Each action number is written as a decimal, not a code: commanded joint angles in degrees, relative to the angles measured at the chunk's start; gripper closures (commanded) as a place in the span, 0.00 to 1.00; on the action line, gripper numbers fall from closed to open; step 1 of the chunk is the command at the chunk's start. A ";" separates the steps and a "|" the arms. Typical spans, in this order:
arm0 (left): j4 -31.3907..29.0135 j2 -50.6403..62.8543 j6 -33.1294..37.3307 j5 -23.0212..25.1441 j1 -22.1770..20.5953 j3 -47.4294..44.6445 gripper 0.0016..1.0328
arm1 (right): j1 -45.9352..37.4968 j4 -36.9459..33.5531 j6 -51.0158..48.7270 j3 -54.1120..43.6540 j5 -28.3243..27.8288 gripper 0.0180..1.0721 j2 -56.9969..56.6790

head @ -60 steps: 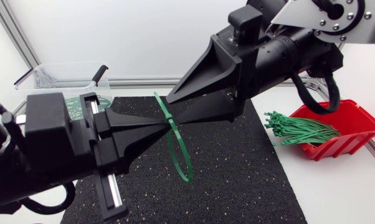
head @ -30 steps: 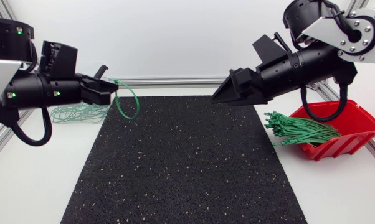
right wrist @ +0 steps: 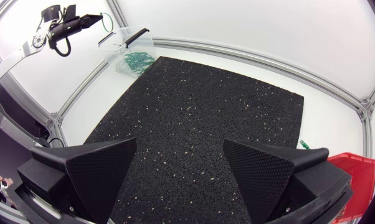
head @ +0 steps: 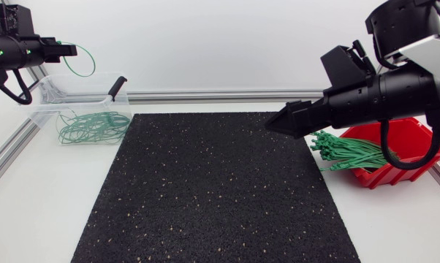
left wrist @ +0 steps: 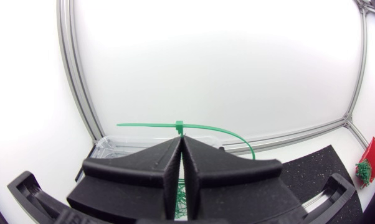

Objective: Take a green cable tie from the red box, thread the tail through the head to close it, then place it in the transparent bin on the left.

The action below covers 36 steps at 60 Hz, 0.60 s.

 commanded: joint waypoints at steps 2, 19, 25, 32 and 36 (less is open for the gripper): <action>0.86 6.08 0.28 -2.07 1.34 4.52 0.97 | -0.70 0.11 -1.79 -2.66 0.69 0.04 -2.30; -9.60 21.99 2.74 -5.76 2.22 16.21 0.48 | -2.10 -2.61 -4.34 -5.03 1.57 0.04 -5.55; -14.08 22.60 3.54 -7.08 1.52 16.47 0.09 | -3.16 -3.67 -5.30 -4.95 2.09 0.04 -6.43; -14.87 18.47 3.71 -6.99 0.99 12.96 0.03 | -6.59 -3.93 -7.15 -4.86 2.09 0.04 -7.57; -13.82 15.05 3.71 -6.99 0.64 9.88 0.03 | -9.05 -3.93 -8.29 -5.12 2.01 0.04 -8.19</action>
